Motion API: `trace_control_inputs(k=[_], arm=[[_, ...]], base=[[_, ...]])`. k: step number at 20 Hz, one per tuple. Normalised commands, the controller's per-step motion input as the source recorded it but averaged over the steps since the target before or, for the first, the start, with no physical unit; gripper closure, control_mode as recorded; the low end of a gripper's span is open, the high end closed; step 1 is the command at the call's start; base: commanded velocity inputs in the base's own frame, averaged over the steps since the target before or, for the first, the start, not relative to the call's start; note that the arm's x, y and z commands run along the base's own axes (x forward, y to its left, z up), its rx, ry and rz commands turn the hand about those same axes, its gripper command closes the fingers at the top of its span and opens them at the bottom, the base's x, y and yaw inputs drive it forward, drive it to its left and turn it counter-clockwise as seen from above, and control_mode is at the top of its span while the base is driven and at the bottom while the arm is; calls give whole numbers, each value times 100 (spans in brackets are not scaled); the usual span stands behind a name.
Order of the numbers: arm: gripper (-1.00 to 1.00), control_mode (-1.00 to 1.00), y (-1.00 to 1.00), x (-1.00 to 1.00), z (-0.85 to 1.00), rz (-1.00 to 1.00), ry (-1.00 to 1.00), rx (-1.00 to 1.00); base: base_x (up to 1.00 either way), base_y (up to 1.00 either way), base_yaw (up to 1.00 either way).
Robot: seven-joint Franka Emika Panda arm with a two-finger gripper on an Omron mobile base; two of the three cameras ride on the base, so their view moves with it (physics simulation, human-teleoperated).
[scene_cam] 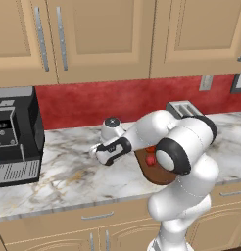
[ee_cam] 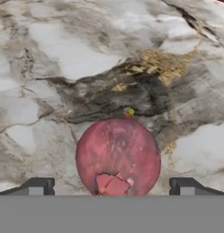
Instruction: Place the avocado, onion, tomato, and bell pepper on the cutting board.
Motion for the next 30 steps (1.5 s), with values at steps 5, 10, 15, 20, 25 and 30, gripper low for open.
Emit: trace_control_inputs(k=[5,10,15,20,25,30], arm=[[-100,-100,5,25,-22,0,4,0],[-100,-100,3,23,-22,0,3,0],[100,-100,3,15,-20,0,3,0],[100,-100,0,-4,-2,0,0,0],[100,-100,-2,-36,36,0,-7,0],[100,-100,0,-62,62,0,-14,0]], base=[[0,0,0],[0,0,0],[0,0,0],[0,0,0],[0,0,0],[0,0,0]])
